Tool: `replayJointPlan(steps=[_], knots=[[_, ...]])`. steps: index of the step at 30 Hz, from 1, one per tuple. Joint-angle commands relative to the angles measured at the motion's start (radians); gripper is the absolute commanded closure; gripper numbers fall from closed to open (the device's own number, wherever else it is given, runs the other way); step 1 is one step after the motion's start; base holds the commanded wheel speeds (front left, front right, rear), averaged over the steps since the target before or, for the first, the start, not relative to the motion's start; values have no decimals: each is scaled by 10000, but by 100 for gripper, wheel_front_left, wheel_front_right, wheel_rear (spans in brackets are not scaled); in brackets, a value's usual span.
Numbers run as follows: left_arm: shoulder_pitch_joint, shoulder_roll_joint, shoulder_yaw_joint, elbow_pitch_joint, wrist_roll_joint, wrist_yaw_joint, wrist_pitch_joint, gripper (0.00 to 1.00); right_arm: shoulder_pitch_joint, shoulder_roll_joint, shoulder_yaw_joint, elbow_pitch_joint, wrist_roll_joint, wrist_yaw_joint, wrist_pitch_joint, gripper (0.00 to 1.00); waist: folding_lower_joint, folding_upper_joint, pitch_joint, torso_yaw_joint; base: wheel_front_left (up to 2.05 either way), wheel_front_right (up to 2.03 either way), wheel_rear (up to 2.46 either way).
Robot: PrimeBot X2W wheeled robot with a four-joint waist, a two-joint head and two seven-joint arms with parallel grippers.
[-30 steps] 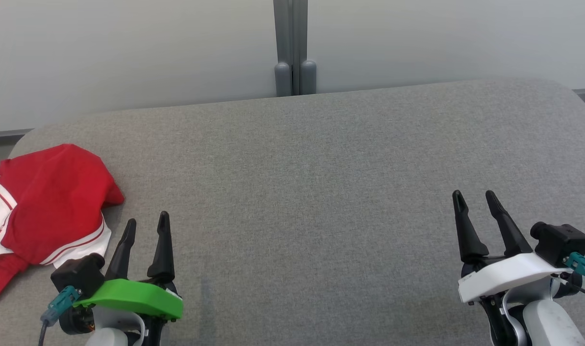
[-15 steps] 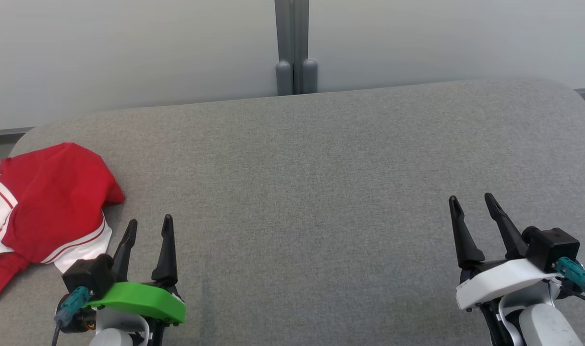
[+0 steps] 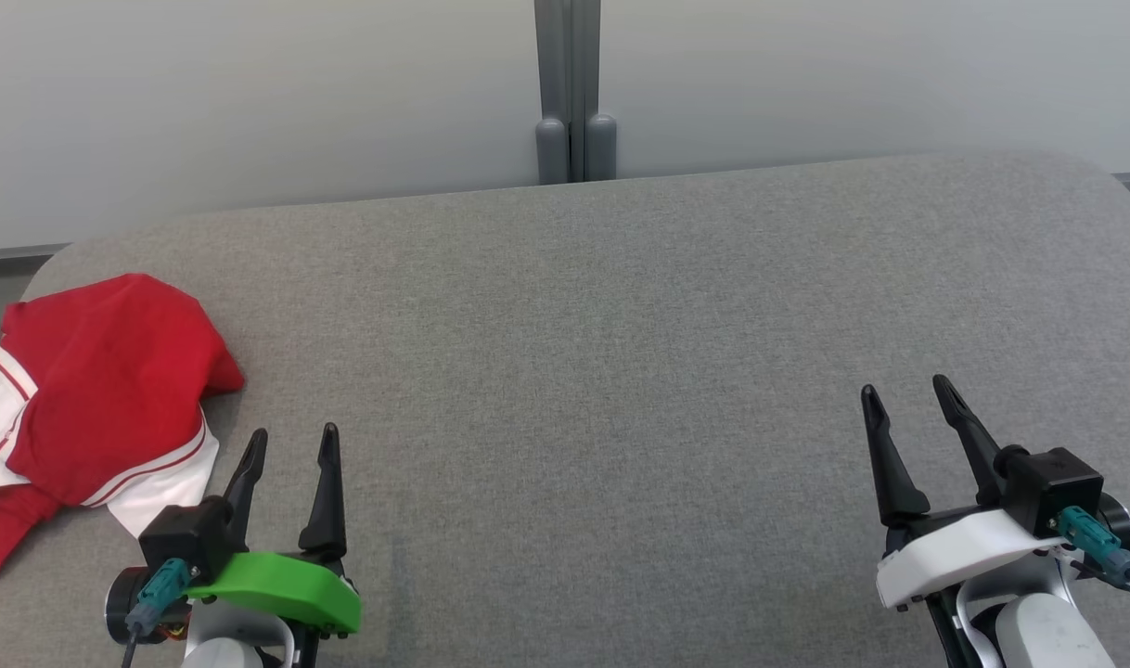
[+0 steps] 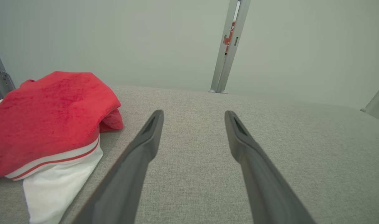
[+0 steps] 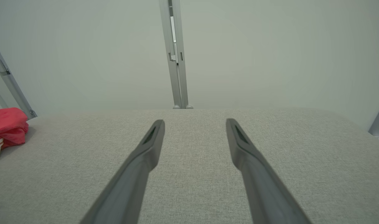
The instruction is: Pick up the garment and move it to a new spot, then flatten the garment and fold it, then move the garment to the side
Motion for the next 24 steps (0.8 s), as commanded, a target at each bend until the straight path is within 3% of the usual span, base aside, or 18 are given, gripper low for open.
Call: replayJointPlan(steps=[1,12,24], knots=[[-171,12,27,26,210,16,-95,0,122,10,-36,-81,-225,0,-88,0,0,-1,0,6,0,0,0],[-186,-49,-23,204,728,19,-299,0,254,138,-156,-98,-693,1,-217,0,0,-1,7,35,0,0,0],[-181,-91,99,296,540,17,-256,0,288,256,-286,14,-277,1,-250,0,0,-1,5,31,0,0,0]])
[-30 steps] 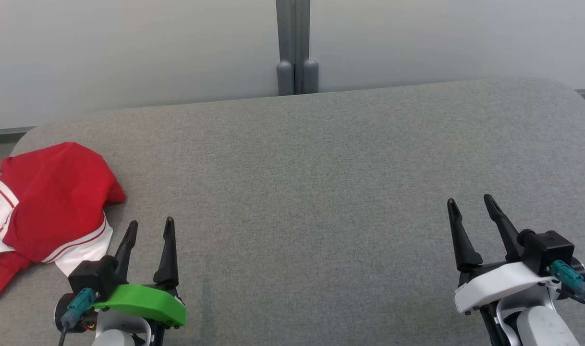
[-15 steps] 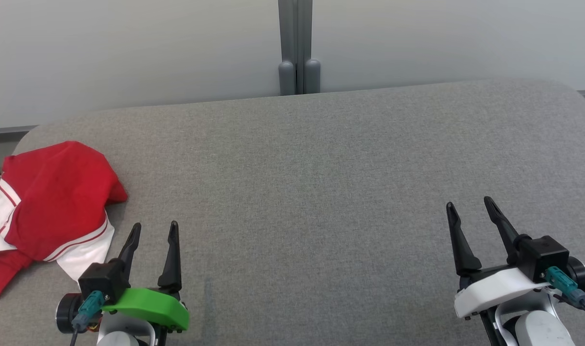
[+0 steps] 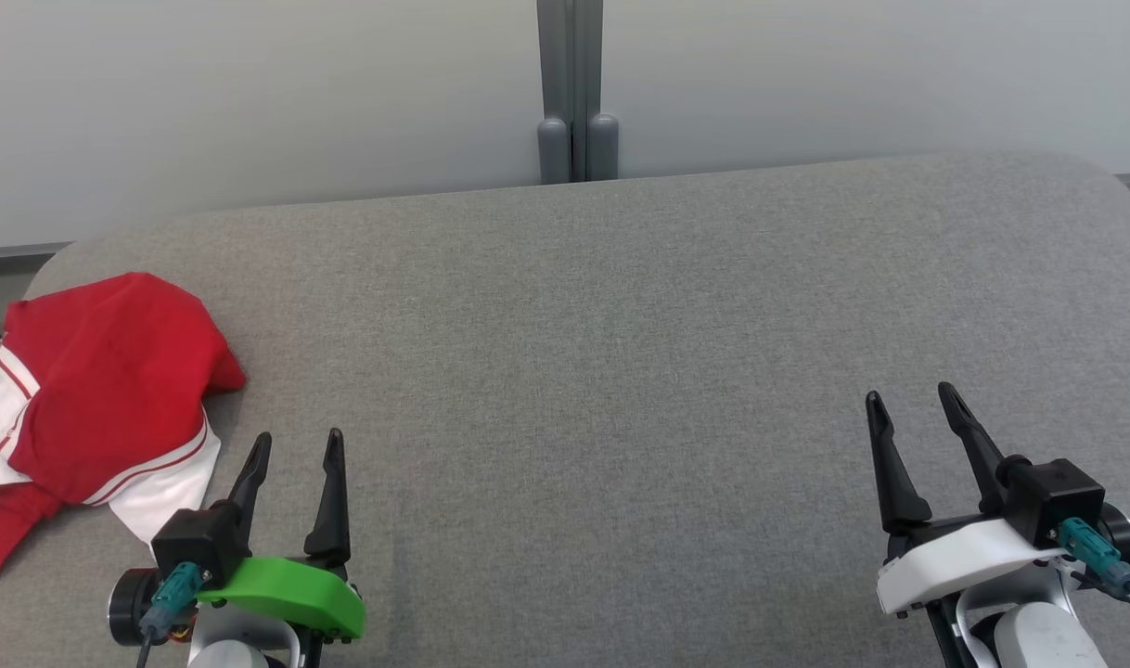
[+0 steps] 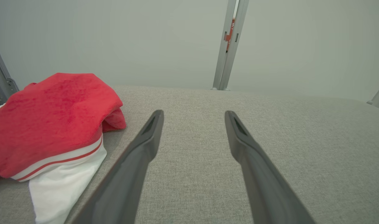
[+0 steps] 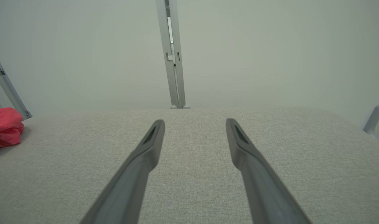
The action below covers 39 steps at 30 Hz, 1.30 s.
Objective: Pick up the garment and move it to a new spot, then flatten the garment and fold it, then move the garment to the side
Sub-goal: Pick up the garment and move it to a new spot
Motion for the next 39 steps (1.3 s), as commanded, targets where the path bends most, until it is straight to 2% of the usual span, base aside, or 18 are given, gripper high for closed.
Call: replayJointPlan(steps=[1,7,12,30,39], knots=[[-150,-13,47,22,-37,19,-5,0,128,-5,-20,15,89,1,-75,0,0,0,0,5,0,0,0],[-187,-14,33,71,-41,19,-5,0,164,-4,-86,-29,30,1,-73,0,0,0,3,67,0,0,0],[-294,-14,82,80,5,23,-5,0,154,-32,-97,-159,16,1,-34,0,0,0,42,420,0,0,0],[-162,-63,771,37,23,98,-5,0,205,-30,478,-912,77,1,324,0,0,0,112,3374,0,0,0],[-12,-108,1120,-94,70,125,-5,0,297,-57,663,-1150,160,-1,530,0,0,0,127,4179,0,0,0]])
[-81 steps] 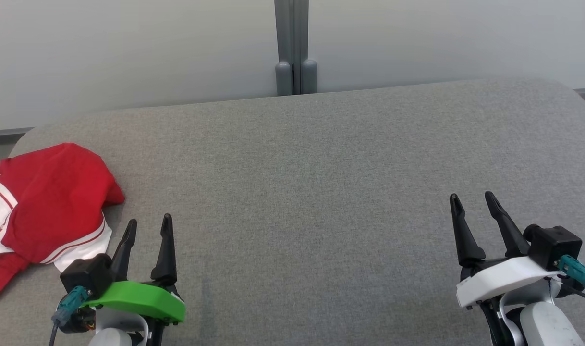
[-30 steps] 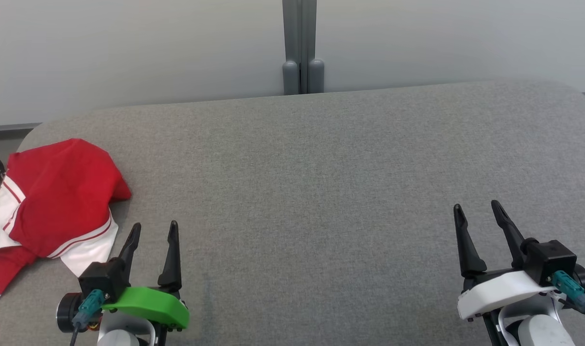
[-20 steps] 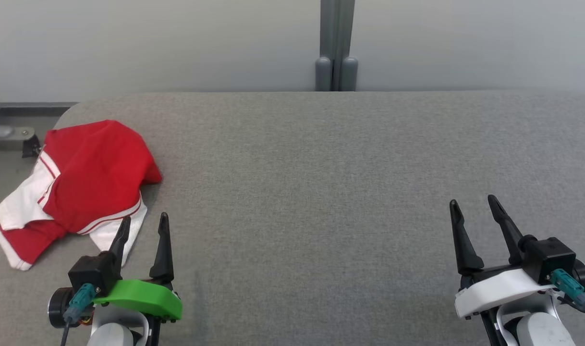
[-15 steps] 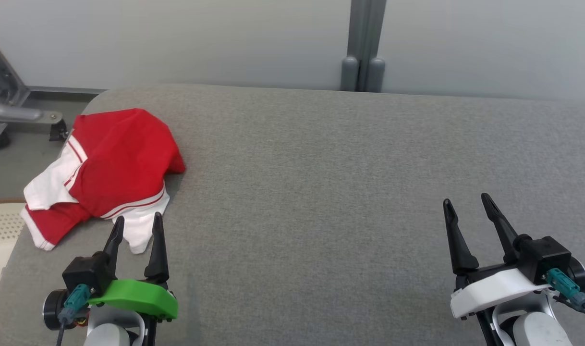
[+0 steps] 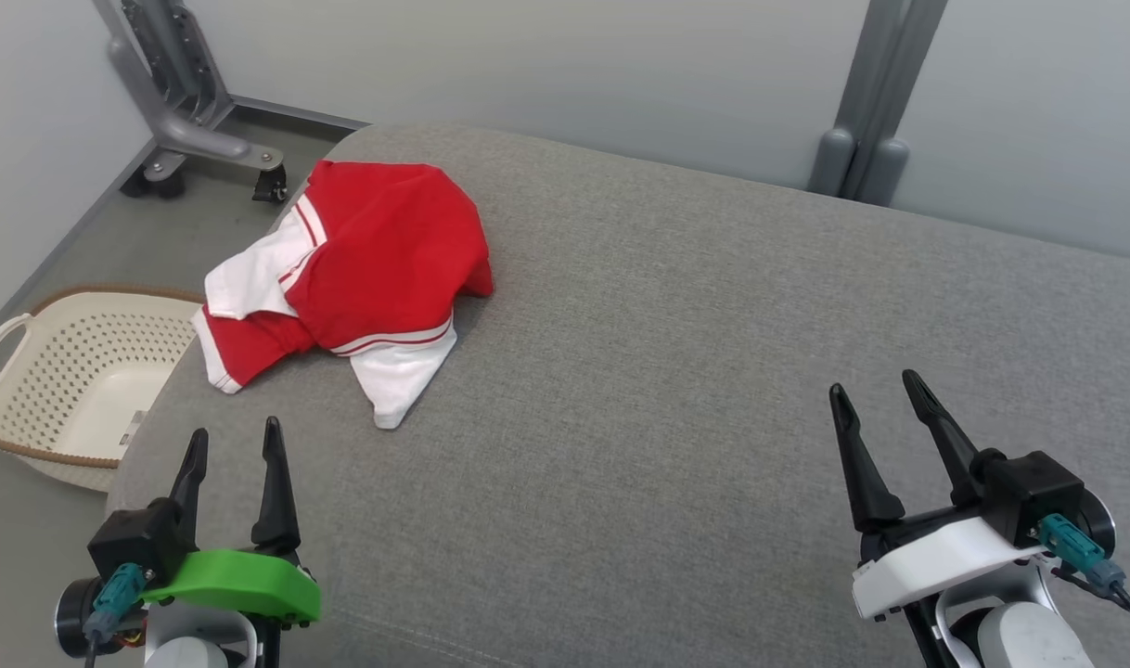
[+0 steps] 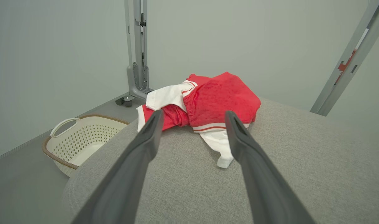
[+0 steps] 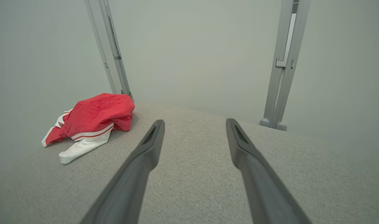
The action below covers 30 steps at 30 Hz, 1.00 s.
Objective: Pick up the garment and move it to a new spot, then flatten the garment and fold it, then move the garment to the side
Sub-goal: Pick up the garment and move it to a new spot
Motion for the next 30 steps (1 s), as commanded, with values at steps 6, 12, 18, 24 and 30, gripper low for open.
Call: replayJointPlan(steps=[6,12,18,24,30], knots=[[134,-27,133,-139,133,22,-5,0,153,-30,-7,-146,82,-3,82,0,0,0,60,383,0,0,0],[-159,-50,71,-267,243,-10,-5,0,24,-139,-12,-314,80,-3,186,0,0,0,353,245,0,0,0],[-1167,-61,-194,-310,35,-50,-4,0,-373,-447,-88,-792,33,-3,439,0,0,0,1319,32,0,0,0],[-3013,-77,-529,552,-454,-66,-3,0,-1101,-1114,-76,-1627,46,-4,881,0,0,0,3127,-357,0,0,0],[-5015,-77,-1141,3051,-840,-87,38,0,-1665,-1701,-185,-2084,210,-4,1132,0,0,0,4530,-741,0,0,0]])
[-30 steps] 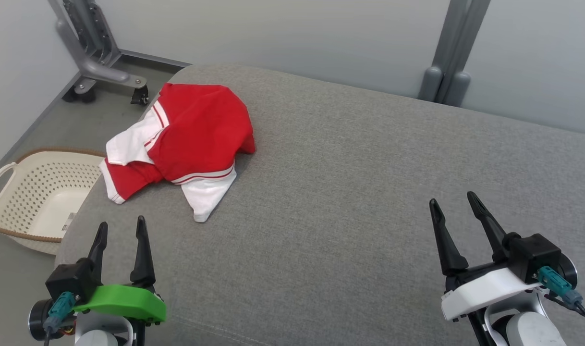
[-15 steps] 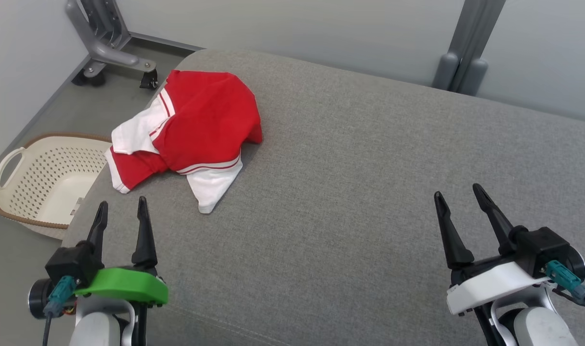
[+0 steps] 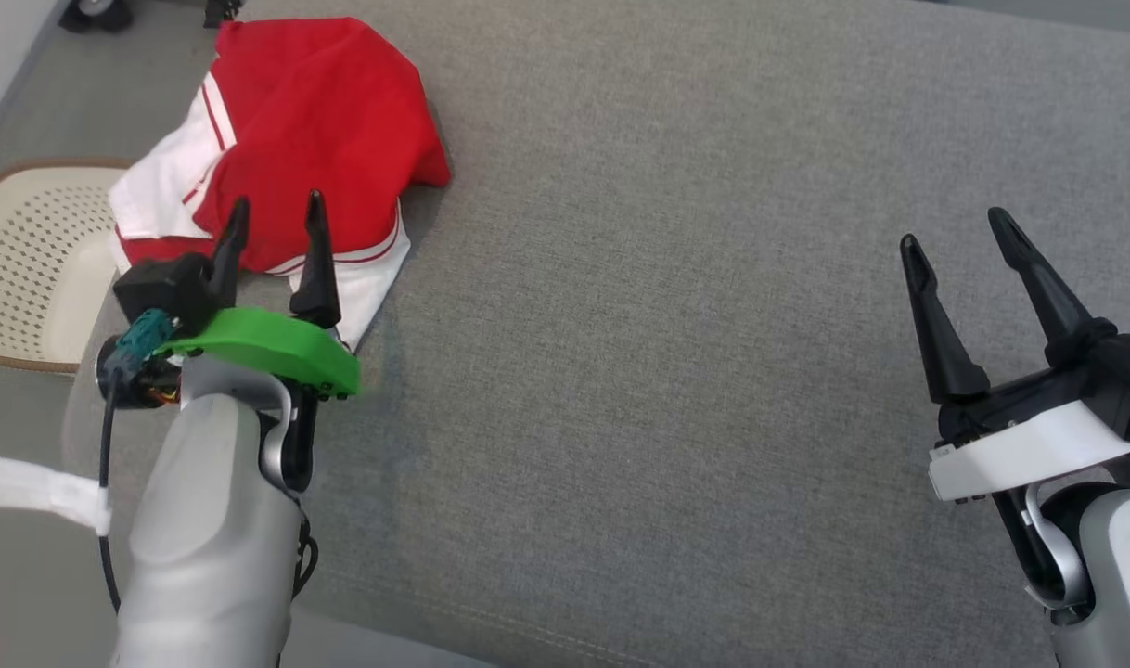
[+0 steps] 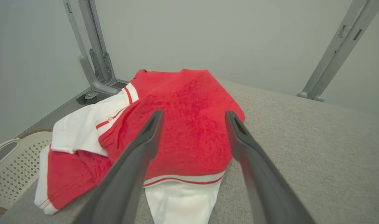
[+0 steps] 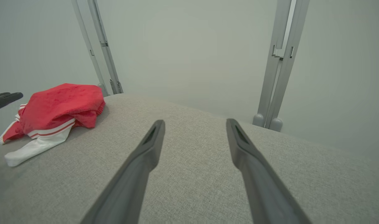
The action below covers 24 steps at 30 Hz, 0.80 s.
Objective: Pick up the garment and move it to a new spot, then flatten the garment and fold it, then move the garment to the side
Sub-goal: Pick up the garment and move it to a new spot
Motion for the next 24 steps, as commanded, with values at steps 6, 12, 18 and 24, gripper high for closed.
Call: replayJointPlan(steps=[6,12,18,24], knots=[[-1583,105,-821,2754,-1089,-39,897,0,-384,-262,-62,5,161,-6,-48,0,-1,0,1795,-777,0,0,0],[-2034,189,-1230,4264,-1969,-20,1520,63,-411,-285,-136,118,187,-6,-89,0,-1,0,1775,-870,0,0,0],[-2041,552,-1438,4133,-2384,-20,298,100,-290,-165,-286,309,153,-6,-140,0,-1,0,1411,-798,0,0,0],[-1298,1171,-919,2630,-2216,37,-33,100,-63,123,-254,513,144,-6,-256,0,-1,0,626,-754,0,0,0]])
